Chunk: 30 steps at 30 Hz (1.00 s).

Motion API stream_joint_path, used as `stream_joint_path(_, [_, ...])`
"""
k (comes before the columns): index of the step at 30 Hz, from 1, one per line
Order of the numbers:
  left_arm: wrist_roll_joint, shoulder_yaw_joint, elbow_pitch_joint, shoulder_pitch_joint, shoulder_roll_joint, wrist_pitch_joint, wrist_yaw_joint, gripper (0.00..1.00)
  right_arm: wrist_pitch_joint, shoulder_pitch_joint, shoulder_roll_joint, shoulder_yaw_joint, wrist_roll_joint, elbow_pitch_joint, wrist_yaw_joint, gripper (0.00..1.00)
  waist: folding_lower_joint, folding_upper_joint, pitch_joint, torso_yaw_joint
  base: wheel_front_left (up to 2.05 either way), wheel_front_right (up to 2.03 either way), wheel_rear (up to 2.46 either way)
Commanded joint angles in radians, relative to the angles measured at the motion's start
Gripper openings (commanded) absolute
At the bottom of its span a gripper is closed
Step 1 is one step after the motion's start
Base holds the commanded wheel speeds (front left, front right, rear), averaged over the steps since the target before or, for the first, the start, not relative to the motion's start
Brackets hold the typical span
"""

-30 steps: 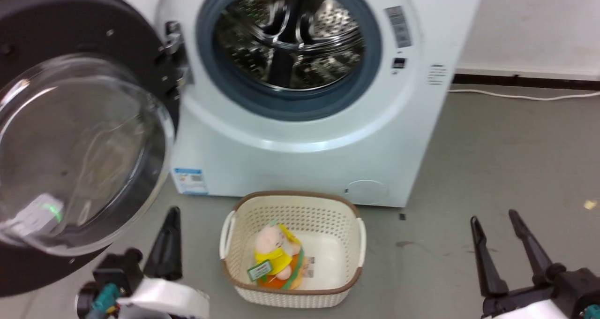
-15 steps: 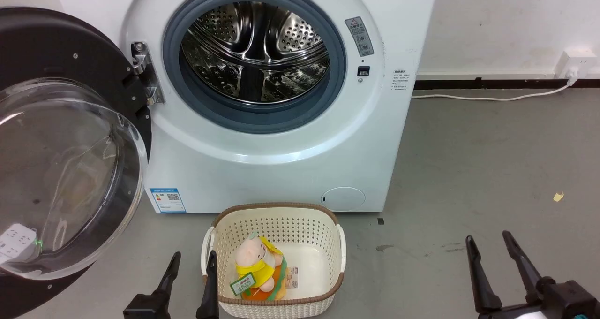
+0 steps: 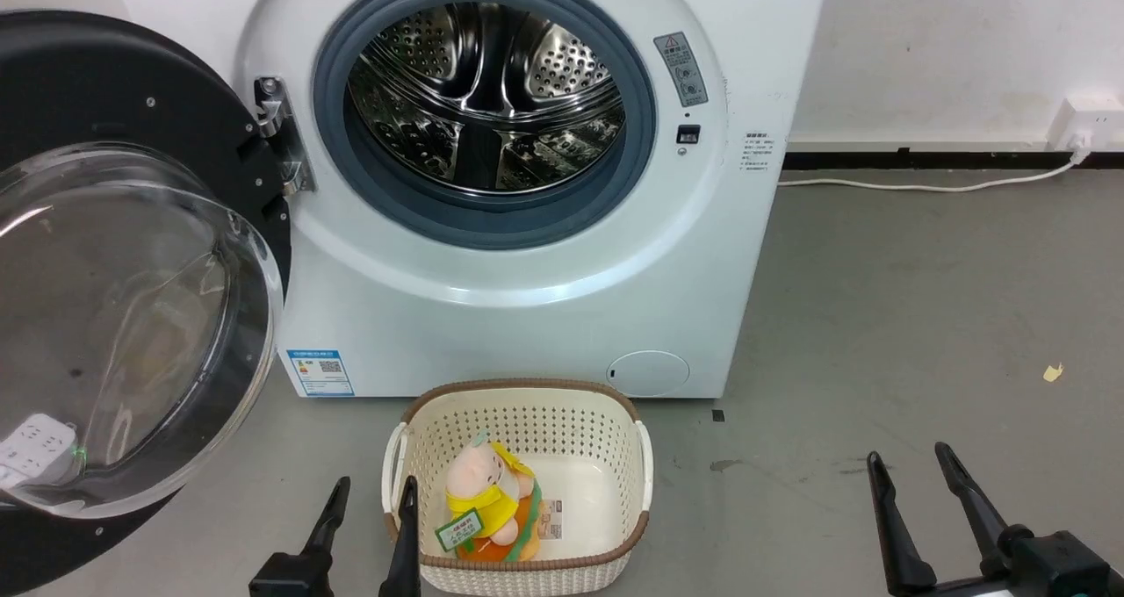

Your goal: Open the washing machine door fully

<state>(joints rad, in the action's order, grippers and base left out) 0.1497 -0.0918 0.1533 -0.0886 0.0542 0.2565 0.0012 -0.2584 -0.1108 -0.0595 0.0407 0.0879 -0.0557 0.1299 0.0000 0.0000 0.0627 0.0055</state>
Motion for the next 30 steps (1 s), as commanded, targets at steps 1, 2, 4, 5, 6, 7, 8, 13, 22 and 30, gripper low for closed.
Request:
stream_joint_path(1, [-0.007,0.001,0.002,0.003,0.001,0.005,0.007,1.00,-0.003,-0.002,0.006,0.000,-0.001,-0.002,0.001,1.00,0.0000,0.0000,0.000,0.001,0.00,0.00,0.00])
stream_joint_path(2, [-0.006,0.004,0.002,0.004,0.000,0.005,0.008,1.00,-0.003,-0.002,0.006,0.000,0.000,-0.002,0.001,1.00,0.0000,0.0000,0.000,0.003,0.00,0.00,0.00])
stream_joint_path(4, [-0.006,0.005,0.002,0.005,0.000,0.005,0.009,1.00,-0.003,-0.001,0.006,-0.001,0.000,-0.002,0.001,1.00,0.0000,0.0000,0.000,0.003,0.00,0.00,0.00])
stream_joint_path(5, [-0.006,0.006,0.002,0.005,0.000,0.005,0.009,1.00,-0.003,-0.001,0.006,-0.001,0.000,-0.002,0.001,1.00,0.0000,0.0000,0.000,0.004,0.00,0.00,0.00])
stream_joint_path(6, [-0.006,0.008,0.002,0.005,-0.001,0.005,0.009,1.00,-0.003,-0.001,0.006,-0.002,0.000,-0.001,0.001,1.00,0.0000,0.0000,0.000,0.005,0.00,0.00,0.00])
stream_joint_path(7, [-0.006,0.009,0.002,0.006,-0.001,0.005,0.009,1.00,-0.003,-0.001,0.006,-0.003,0.000,-0.001,0.001,1.00,0.0000,0.0000,0.000,0.005,0.00,0.00,0.00])
stream_joint_path(8, [-0.006,0.010,0.003,0.006,-0.001,0.005,0.009,1.00,-0.003,-0.001,0.007,-0.003,0.000,-0.001,0.001,1.00,0.0000,0.0000,0.000,0.006,0.00,0.00,0.00])
stream_joint_path(13, [0.001,0.010,0.001,0.001,-0.002,-0.001,0.005,0.00,0.001,0.000,0.001,-0.003,0.000,0.000,0.000,0.00,0.0001,0.0000,-0.001,0.008,0.00,0.00,0.00])
stream_joint_path(22, [-0.007,0.014,-0.007,0.006,-0.002,-0.014,0.004,0.00,0.015,0.006,0.001,-0.005,-0.005,0.003,0.000,0.00,0.0000,0.0000,-0.004,0.007,0.00,0.00,0.00])
stream_joint_path(30, [-0.016,0.019,-0.017,0.011,-0.002,-0.031,0.004,0.00,0.031,0.013,0.002,-0.007,-0.010,0.007,0.000,0.00,0.0000,0.0000,-0.008,0.006,0.00,0.00,0.00])
